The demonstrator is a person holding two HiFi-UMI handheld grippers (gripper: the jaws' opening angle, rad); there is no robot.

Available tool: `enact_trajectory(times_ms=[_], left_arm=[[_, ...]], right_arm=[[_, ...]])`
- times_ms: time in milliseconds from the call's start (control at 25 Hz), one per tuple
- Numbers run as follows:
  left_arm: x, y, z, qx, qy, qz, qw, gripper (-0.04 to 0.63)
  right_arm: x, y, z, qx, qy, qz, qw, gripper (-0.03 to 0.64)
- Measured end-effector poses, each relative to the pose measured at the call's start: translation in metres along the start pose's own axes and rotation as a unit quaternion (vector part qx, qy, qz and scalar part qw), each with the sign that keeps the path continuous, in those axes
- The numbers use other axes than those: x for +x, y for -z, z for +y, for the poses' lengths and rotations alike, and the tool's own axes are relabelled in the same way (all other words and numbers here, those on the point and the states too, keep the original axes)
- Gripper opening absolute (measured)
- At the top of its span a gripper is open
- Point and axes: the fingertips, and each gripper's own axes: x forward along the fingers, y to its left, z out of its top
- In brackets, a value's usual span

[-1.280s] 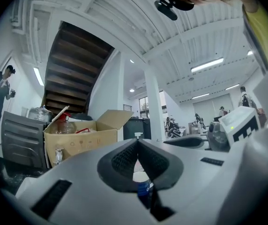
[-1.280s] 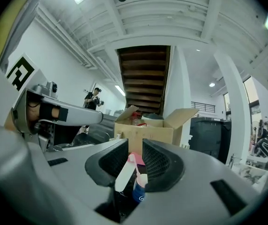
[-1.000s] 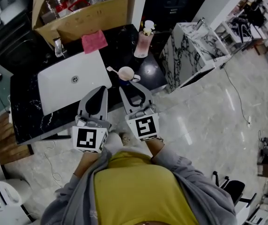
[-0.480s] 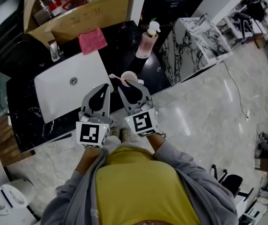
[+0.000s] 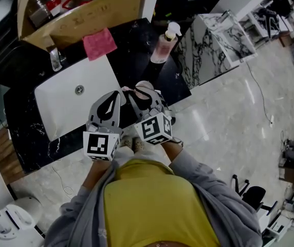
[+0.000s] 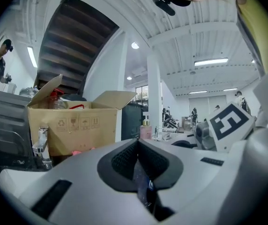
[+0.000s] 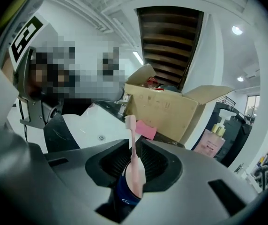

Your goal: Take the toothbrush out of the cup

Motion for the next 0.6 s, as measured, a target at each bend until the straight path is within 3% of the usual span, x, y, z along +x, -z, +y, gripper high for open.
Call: enact_trajectory(times_ms=[160,240,600], left_arm=[[0.003,0.001,0.005,-0.003,0.001,0.0,1.0,0.0],[0.003,0.001,0.006,-0.005,0.002,-0.001,1.0,0.0],[0.001,-0.007,0.005,0.001,0.006,-0.007,1.0,0.0]], right_arm=[[0.007,0.004,0.002,-0.004,-0.007,0.015,1.0,0.076],[0.008,0.003,-0.001,-0.006,-0.002,0.015,1.0,0.034],[-0.005,-0.015,-0.017,0.019,0.021,-0.006,1.0,0.031]])
